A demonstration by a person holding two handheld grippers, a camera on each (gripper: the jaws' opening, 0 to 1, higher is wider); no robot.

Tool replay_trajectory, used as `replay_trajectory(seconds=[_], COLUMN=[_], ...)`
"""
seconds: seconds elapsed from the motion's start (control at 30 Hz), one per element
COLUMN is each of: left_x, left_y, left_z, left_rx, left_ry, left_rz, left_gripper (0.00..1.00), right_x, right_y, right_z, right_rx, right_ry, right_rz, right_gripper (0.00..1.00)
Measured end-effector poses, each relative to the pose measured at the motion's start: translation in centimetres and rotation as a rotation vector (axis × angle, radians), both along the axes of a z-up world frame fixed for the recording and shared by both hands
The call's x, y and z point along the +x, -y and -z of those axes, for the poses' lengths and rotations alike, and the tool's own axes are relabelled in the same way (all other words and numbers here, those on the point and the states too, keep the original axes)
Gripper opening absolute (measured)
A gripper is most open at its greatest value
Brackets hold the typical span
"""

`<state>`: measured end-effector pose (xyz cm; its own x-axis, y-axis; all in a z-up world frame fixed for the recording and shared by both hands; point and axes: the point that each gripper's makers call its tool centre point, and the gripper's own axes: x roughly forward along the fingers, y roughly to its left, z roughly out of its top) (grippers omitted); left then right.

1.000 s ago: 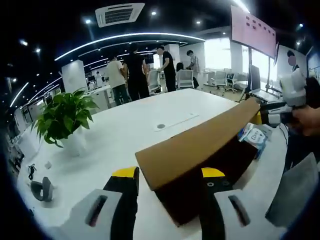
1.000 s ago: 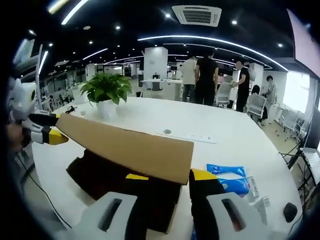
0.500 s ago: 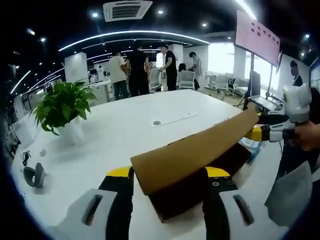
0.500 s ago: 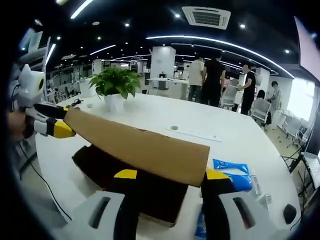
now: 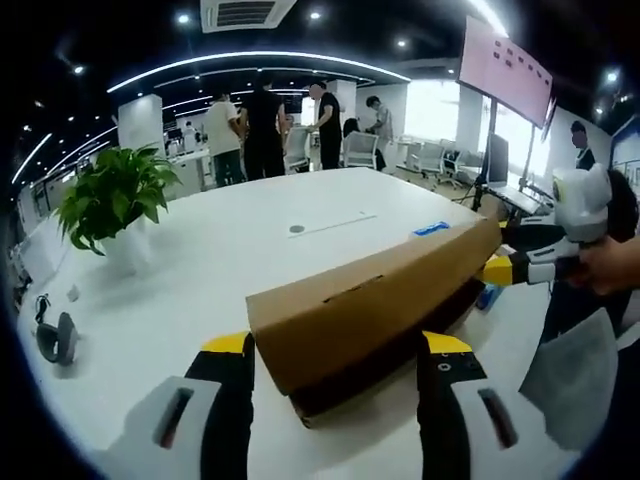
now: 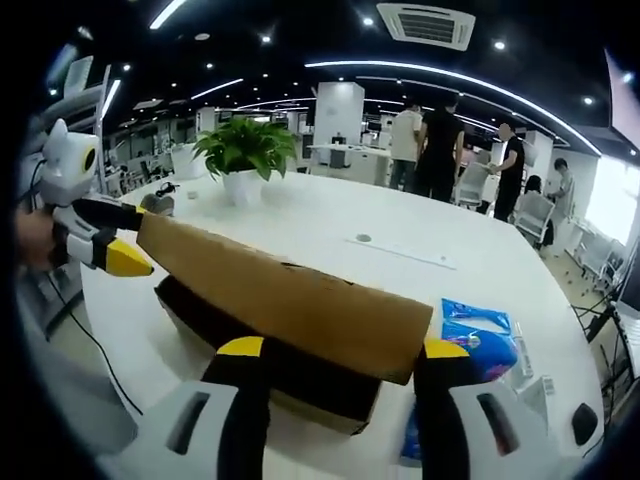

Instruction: Operate the shoe box by opening the lid, removing the specified soft item, and placing it in the target area until the item is outside and the box remains undamaged.

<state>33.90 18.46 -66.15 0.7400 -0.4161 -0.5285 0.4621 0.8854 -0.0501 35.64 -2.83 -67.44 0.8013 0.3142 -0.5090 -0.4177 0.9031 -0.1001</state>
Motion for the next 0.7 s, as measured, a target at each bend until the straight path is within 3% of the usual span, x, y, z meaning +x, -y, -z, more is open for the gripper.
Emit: replay_trajectory(seconds=[0.33, 0.7], left_x=[-1.0, -1.4], left_y=[0.7, 0.5], left_z=[1.2, 2.2], left_rx=[-0.014, -0.046], left_ry=[-0.032, -0.076], left_rz=[0.013, -0.027], left_gripper=[0.74, 0.72], right_x=[-0.9, -1.6], right_y=[-0.8, -1.0], right_z=[1.1, 2.5], right_rx=[0.049, 0.042], right_ry=[-0.038, -0.073], right_rz=[-0.028, -0.041], right_gripper=[0.67, 0.69])
